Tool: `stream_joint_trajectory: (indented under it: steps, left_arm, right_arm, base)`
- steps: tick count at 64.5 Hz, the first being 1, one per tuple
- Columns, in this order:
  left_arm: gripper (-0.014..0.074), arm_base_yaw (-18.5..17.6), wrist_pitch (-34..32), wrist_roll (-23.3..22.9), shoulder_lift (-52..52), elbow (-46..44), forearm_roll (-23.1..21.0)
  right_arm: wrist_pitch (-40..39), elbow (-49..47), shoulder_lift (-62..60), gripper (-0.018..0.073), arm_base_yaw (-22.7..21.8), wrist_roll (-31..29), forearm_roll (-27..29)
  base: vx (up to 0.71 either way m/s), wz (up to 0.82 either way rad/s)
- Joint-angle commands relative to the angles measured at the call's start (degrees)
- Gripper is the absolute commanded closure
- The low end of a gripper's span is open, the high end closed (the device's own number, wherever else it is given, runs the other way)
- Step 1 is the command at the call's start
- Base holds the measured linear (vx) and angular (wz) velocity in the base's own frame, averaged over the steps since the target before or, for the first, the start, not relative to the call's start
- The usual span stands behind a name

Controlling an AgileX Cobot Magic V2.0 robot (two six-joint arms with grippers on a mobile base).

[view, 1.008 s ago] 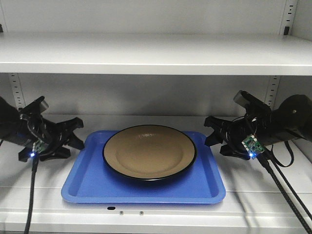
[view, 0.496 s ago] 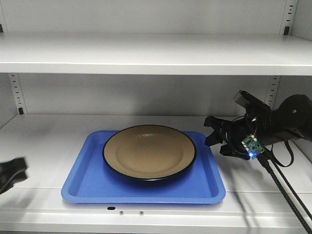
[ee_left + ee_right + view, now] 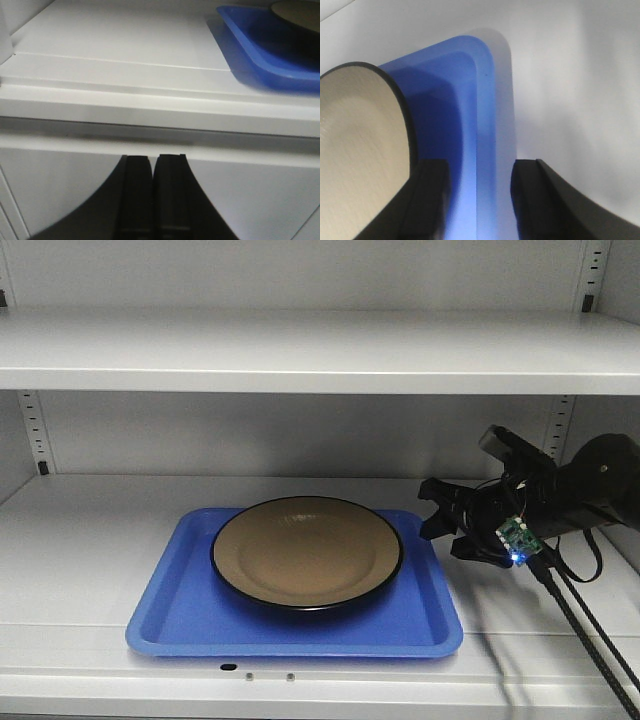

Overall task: Place disk in tray to left cabinet
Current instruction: 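Open both grippers and withdraw the left gripper from the tray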

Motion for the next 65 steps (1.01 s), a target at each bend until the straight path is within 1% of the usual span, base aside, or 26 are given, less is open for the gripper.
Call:
stream_joint_trajectory:
  steps: [1, 13, 14, 15, 17, 29, 65]
  left_arm:
    - [0.0603, 0.18, -4.63, -0.19, -5.39, 3.02, 0.65]
    - [0.0603, 0.18, -4.49, -0.19, -18.21, 12.61, 0.65]
    - [0.0603, 0.18, -3.37, -0.19, -19.19, 12.67, 0.70]
    - [0.0603, 0.18, -0.87, -0.19, -20.62, 12.38, 0.70]
    - [0.0603, 0.18, 1.11, -0.19, -21.65, 12.21, 0.70]
    - [0.0603, 0.18, 3.21, -0.19, -20.32, 12.25, 0.65]
    - [0.0603, 0.18, 3.31, -0.19, -20.32, 12.25, 0.65]
  right_arm:
    - [-3.02, -1.95, -3.38, 0.0185, -0.11, -0.31, 1.25]
    - [-3.02, -1.95, -3.38, 0.0185, -0.11, -0.31, 1.25]
    - [-3.02, -1.95, -3.38, 0.0185, -0.11, -0.31, 1.25]
    - [-3.02, -1.95, -3.38, 0.0185, -0.11, -0.31, 1.25]
    - [-3.02, -1.95, -3.38, 0.0185, -0.11, -0.31, 1.25]
    - [-2.76, -1.95, -3.34, 0.0185, -0.11, -0.31, 1.21]
    - [-2.89, -1.95, -3.34, 0.0185, -0.11, -0.31, 1.26]
  base:
    - [0.00, 0.00]
    - [0.00, 0.00]
    - [0.00, 0.00]
    - [0.00, 0.00]
    - [0.00, 0.00]
    - [0.00, 0.00]
    - [0.00, 0.00]
